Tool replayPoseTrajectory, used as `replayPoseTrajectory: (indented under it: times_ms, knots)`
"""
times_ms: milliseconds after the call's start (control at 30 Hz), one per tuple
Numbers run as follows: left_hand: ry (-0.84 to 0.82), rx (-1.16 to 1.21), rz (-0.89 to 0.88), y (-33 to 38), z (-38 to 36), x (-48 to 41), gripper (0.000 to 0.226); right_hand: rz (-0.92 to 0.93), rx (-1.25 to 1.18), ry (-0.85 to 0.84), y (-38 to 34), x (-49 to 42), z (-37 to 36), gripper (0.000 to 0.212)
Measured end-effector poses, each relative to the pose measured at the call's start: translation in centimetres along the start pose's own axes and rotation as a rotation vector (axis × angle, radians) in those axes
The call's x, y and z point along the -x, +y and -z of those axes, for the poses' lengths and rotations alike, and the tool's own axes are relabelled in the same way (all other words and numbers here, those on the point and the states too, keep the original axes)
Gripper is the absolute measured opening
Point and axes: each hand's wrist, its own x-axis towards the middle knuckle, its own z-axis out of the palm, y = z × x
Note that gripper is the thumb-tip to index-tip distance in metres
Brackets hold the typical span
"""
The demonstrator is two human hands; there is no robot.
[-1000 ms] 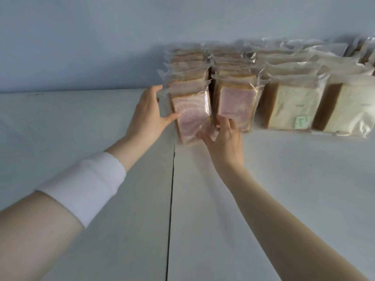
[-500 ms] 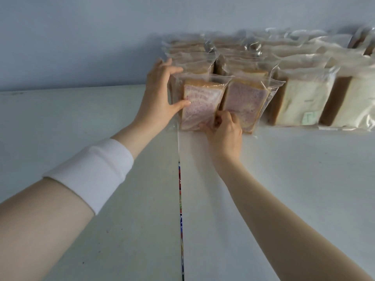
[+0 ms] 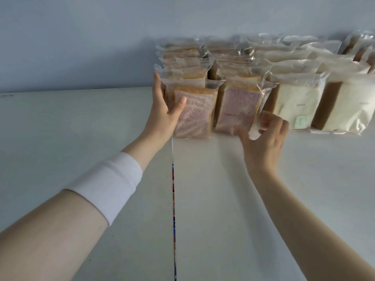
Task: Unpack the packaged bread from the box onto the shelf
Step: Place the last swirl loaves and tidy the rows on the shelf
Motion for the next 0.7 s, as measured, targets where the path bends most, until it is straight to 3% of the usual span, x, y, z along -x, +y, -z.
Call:
replayPoseTrajectory:
  times_ms: [100,167,400,500,567,700]
  knots:
    - [-0.004,0.051,0.008,0.3,-0.8,0.0,0.080,-0.099,0.029,-0.156,1.0,-1.8,-0.2,0.079]
    - [-0.003,0.073,-0.005,0.4,-1.4,-0.1,0.085,-0.090,0.031,-0.257,1.3,-3.0,-0.6,0.074]
    - [0.155,-0.043,-0.099,-0.1,-3.0,-0.1,0.075,0.019,0.040,-0.237,1.6,-4.2,-1.3,0.060]
    - [0.183,-0.062,-0.096,0.5,-3.7,0.4,0.074,0.011,0.028,-0.271,1.6,-4.3,-1.2,0.065]
    - [0.207,-0.088,-0.127,0.7,-3.7,0.8,0.080,-0.009,0.004,-0.311,1.8,-4.3,-0.8,0.074]
    - [0.204,-0.358,-0.283,0.3,-3.5,1.9,0.101,-0.001,0.000,-0.353,2.1,-4.2,-0.4,0.083]
